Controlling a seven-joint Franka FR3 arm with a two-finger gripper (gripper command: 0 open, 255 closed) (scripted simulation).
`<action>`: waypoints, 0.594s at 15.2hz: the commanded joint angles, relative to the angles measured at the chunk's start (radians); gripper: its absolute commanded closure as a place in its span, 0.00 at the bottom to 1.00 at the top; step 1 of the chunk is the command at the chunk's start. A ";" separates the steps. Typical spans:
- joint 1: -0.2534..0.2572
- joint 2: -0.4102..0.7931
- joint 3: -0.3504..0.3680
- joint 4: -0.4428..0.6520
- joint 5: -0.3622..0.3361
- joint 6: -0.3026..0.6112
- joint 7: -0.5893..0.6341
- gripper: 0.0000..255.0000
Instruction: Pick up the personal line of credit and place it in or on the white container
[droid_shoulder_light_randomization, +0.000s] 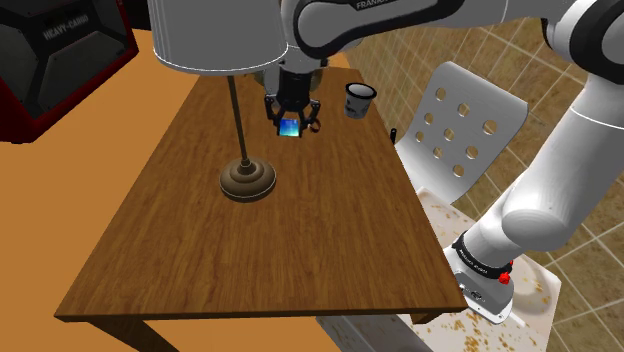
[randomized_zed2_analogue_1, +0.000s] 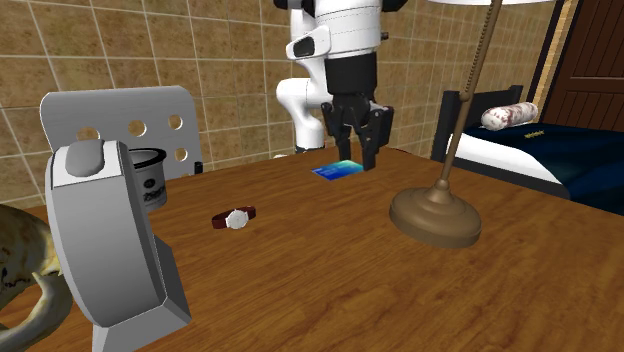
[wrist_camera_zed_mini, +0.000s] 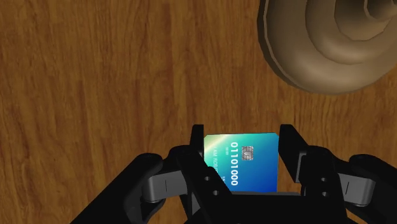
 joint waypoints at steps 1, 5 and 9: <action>0.000 -0.007 0.001 0.021 0.001 -0.026 0.002 1.00; -0.001 -0.019 0.001 0.060 0.004 -0.077 0.005 1.00; -0.002 -0.027 0.001 0.104 0.005 -0.128 0.009 1.00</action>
